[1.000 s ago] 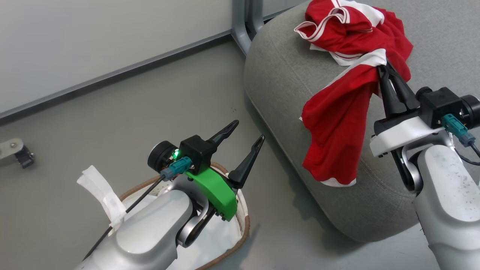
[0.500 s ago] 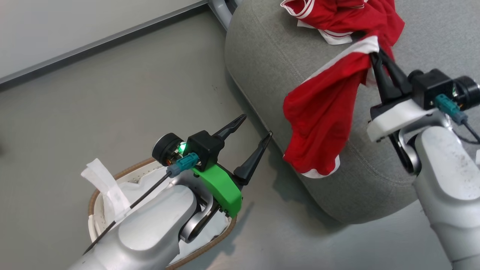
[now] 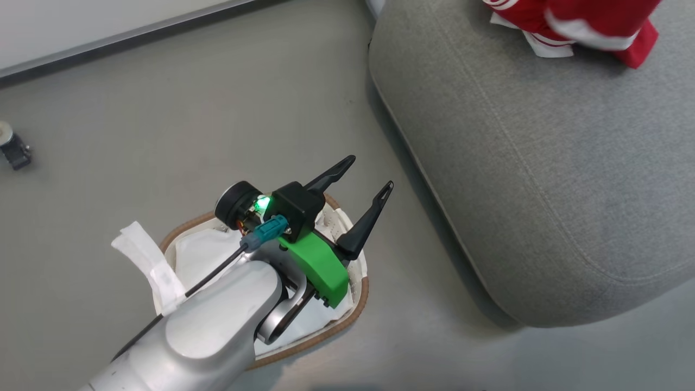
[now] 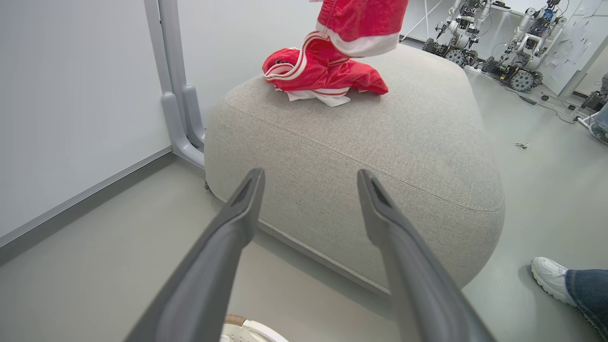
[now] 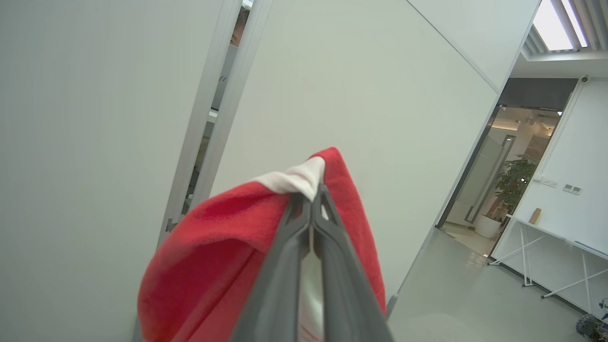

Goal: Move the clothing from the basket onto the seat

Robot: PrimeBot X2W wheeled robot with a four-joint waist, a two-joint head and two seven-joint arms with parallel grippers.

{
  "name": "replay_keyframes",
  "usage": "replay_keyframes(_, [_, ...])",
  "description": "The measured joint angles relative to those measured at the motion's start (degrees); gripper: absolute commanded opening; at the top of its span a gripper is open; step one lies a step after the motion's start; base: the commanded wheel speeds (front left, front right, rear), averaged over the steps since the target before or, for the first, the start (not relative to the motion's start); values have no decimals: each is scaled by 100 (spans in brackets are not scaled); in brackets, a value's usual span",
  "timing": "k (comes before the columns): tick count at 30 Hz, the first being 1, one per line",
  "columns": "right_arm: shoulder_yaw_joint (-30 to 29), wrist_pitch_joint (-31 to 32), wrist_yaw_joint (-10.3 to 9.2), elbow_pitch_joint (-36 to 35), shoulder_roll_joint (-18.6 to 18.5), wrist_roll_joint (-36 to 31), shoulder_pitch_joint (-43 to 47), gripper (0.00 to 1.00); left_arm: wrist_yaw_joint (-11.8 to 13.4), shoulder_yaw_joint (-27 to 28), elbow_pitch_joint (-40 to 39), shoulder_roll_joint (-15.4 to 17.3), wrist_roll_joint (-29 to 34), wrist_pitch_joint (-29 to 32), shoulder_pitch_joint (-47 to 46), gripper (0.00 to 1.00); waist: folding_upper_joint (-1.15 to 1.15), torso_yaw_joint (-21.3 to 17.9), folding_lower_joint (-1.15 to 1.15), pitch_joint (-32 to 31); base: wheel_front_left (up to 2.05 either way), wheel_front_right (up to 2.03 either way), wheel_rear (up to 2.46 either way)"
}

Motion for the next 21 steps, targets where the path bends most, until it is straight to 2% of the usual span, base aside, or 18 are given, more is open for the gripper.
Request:
replay_keyframes(4, [-168,236,0,298,-558,-275,-679,0,12,-19,-134,2,105,10,-141,100,0,243,0,189,0,0,0])
replay_keyframes(7, [-229,288,0,599,-780,-442,-810,0,15,-26,-233,-4,188,43,-283,100,0,410,0,381,0,0,0])
replay_keyframes(9, [-366,260,0,873,-800,-489,-789,0,25,-30,-265,2,241,54,-366,100,0,513,0,520,0,0,0])
replay_keyframes(12, [-606,93,0,1335,-676,-500,-582,0,49,-23,-316,2,290,66,-503,100,0,660,0,750,0,0,0])
replay_keyframes(17, [-642,-292,0,2167,-176,-559,85,0,80,-16,-350,5,342,75,-609,100,0,865,1,1141,0,0,0])
replay_keyframes(21, [-695,-556,0,2715,79,-594,333,0,79,-41,-336,10,347,98,-628,100,0,976,0,1369,0,0,0])
